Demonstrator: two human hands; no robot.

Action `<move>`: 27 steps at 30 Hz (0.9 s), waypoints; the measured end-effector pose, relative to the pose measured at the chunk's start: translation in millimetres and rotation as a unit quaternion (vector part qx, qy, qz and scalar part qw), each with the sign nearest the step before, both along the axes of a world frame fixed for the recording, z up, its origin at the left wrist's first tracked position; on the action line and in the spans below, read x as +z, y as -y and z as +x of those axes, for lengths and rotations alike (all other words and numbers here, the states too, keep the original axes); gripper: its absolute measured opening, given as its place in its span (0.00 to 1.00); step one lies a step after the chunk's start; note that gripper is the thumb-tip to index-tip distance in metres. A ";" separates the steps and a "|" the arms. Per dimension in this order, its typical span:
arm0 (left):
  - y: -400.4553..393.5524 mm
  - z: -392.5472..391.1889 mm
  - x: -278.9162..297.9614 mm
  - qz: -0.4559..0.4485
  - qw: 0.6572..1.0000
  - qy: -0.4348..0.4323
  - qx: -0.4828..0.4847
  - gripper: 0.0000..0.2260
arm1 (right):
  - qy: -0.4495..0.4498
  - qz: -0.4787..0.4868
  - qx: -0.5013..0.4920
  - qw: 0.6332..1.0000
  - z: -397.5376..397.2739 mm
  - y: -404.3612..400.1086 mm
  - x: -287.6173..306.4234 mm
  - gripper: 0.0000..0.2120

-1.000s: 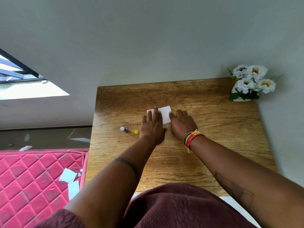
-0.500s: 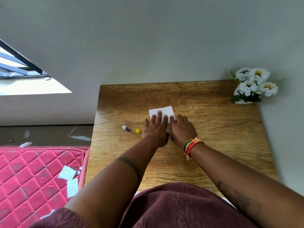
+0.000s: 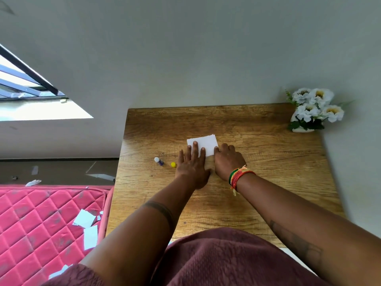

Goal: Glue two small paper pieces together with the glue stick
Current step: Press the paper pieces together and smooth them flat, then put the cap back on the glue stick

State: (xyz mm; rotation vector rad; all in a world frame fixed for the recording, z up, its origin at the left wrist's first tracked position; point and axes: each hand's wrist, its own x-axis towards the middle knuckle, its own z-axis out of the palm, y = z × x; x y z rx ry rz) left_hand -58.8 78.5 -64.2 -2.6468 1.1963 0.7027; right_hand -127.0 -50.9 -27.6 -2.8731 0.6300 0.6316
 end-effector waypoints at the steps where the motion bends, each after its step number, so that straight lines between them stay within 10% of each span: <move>1: -5.3 -3.9 -2.7 -0.004 1.000 0.008 0.013 0.40 | -0.002 -0.001 -0.004 1.000 0.3 -1.1 0.1 0.29; 14: -27.5 -19.6 3.7 -0.036 0.996 0.040 0.076 0.46 | -0.003 0.003 -0.012 1.000 -4.0 -3.9 -2.5 0.26; 27: -84.7 -28.1 24.9 -0.223 0.964 0.035 0.142 0.12 | 0.163 0.064 -0.020 0.984 -3.8 -34.2 -18.6 0.13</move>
